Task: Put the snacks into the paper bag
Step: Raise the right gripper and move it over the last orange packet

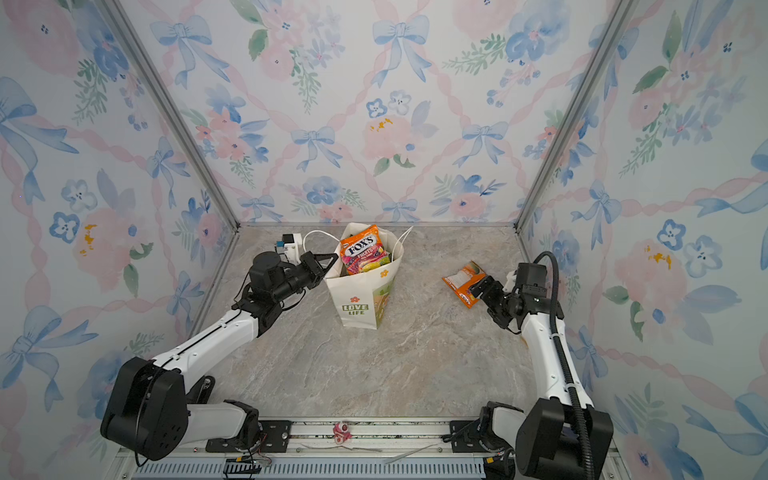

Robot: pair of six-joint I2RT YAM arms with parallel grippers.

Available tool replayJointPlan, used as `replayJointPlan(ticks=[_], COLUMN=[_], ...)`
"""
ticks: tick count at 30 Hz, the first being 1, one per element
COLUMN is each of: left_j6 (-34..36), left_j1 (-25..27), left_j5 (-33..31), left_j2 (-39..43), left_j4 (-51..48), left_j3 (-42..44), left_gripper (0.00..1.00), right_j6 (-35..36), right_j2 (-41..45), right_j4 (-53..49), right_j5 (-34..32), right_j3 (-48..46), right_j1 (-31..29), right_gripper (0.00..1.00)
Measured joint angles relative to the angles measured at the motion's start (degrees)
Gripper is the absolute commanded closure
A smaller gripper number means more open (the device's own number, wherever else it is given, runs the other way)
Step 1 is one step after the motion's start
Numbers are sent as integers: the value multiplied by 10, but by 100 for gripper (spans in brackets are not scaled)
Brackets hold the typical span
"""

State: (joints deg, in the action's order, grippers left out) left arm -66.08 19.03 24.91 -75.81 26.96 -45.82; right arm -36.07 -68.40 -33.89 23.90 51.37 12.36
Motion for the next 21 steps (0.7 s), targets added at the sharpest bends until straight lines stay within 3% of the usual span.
replayJointPlan(ticks=[21], left_j6=[-2], left_j1=[0], left_j5=[0], left_j2=[0], left_j4=[3], left_j3=[2], left_gripper=[100], right_j6=[-66], right_j2=[-131], right_j4=[236], right_j5=[31], right_j3=[-111], right_j1=[8], right_gripper=[8])
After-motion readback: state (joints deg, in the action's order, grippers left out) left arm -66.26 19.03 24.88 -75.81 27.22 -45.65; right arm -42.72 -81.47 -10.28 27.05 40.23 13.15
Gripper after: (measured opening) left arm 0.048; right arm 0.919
